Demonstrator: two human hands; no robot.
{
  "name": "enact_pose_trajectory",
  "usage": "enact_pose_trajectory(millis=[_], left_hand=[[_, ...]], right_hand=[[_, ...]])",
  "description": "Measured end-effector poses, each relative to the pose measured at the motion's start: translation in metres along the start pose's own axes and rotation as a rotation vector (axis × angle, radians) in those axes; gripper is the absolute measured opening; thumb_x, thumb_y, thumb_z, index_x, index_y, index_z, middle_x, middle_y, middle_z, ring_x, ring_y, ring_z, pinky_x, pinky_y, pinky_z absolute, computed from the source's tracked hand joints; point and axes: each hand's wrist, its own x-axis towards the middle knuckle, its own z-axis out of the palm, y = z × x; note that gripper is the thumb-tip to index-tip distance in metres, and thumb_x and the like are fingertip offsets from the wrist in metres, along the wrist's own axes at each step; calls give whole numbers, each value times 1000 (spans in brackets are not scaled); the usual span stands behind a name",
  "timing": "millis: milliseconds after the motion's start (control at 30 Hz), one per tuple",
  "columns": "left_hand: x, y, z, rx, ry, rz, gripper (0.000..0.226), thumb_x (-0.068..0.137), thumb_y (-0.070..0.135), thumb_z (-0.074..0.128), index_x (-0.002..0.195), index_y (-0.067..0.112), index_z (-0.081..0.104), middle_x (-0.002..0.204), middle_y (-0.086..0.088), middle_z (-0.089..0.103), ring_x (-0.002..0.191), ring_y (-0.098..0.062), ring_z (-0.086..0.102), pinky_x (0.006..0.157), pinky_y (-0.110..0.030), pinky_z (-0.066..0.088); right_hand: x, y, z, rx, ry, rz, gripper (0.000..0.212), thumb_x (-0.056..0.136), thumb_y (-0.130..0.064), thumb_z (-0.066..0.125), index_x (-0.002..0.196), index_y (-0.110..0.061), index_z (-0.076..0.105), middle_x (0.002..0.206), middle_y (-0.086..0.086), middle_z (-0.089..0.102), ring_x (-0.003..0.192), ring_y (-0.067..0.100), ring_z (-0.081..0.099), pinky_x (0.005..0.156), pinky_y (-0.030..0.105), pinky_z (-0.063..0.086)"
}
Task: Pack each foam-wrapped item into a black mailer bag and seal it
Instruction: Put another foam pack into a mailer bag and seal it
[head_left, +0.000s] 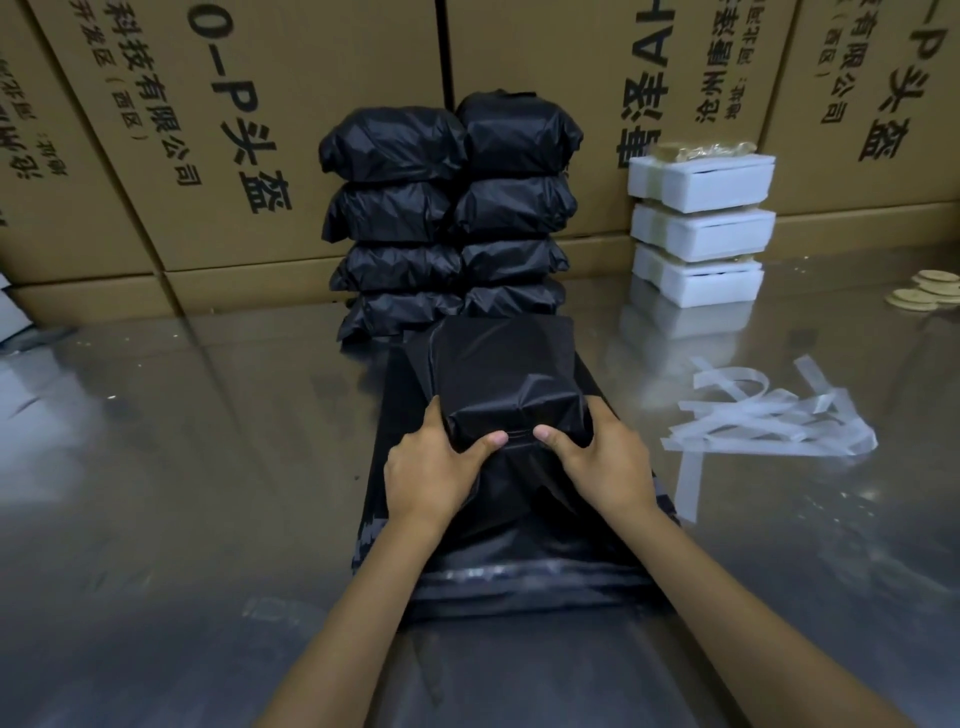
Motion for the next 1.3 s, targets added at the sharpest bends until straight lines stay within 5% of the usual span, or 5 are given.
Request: enact_pose_trajectory(millis=[500,700,933,1067,1300], left_hand=[[30,-1,-19,-365,-422,230,129,60,71,79,157,42,-1,161,28,-16,149,1,-3,122,-33,16],[20,-21,-2,-434,-334,208,134,54,68,87,144,66,-11,162,28,-8,147,4,7,113,-26,23],[18,-36,-4,-140,-326,168,129,51,86,67,141,65,-23,165,16,14,152,-35,11,118,-53,25],[12,-34,-5,-89,-346,133,131,51,92,53,147,51,-26,125,-6,68,146,-37,29,120,-47,26],[-9,-71,-29,-388,-390,207,63,85,73,49,144,58,28,137,41,44,129,19,38,119,-28,29]], right_hand=[[31,-9,-17,258,-436,-101,128,51,-94,64,158,-41,17,163,-17,25,145,0,26,112,23,29],[26,28,-15,-22,-429,-141,117,56,-92,64,153,-45,18,148,-13,50,135,13,49,104,27,42],[25,36,-15,-389,-394,-208,123,56,-105,30,154,-32,28,159,-1,37,150,15,25,124,44,2],[19,29,-21,-348,-389,-168,110,61,-100,39,146,-30,41,150,-3,48,144,16,36,124,47,12],[-19,42,-63,34,-359,-152,59,84,-55,70,138,-35,56,139,-12,59,134,10,50,109,31,43]])
